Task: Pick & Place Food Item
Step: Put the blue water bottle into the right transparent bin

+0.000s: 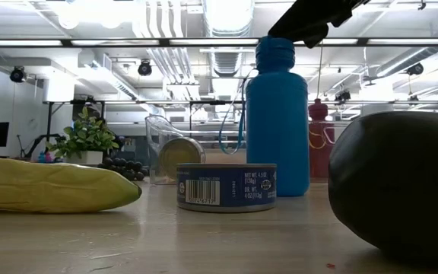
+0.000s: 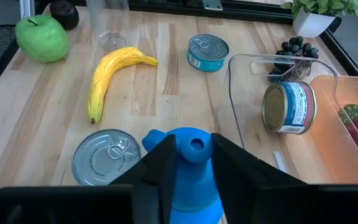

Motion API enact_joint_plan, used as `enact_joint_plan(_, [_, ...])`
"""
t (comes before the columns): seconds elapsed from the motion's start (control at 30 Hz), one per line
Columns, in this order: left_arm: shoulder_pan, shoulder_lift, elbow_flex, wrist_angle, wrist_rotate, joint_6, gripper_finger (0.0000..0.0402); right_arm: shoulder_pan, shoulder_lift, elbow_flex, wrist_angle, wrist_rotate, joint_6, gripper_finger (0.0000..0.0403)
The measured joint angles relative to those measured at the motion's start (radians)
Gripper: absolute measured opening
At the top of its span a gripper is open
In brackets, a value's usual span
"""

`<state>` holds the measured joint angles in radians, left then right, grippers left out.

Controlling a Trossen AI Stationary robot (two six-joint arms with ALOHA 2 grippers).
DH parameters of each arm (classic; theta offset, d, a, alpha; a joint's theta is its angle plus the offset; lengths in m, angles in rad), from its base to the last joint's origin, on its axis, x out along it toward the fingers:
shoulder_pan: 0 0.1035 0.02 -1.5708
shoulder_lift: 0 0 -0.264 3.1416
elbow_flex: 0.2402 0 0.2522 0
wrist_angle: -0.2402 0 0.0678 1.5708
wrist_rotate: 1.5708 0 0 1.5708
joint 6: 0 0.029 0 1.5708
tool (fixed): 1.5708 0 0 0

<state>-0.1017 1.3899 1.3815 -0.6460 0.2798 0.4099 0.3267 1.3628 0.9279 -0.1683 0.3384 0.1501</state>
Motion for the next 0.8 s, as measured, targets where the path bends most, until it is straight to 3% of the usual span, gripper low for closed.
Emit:
enact_joint_plan(0.2, [0.0,0.0,0.0,0.0,0.0,0.0,0.0097,0.0,0.0,0.0,0.003,-0.002,-0.001,0.0044])
enact_joint_plan(0.8, [0.0,0.0,0.0,0.0,0.0,-0.002,0.0097,0.0,-0.009,0.0,-0.005,0.002,0.001,0.0049])
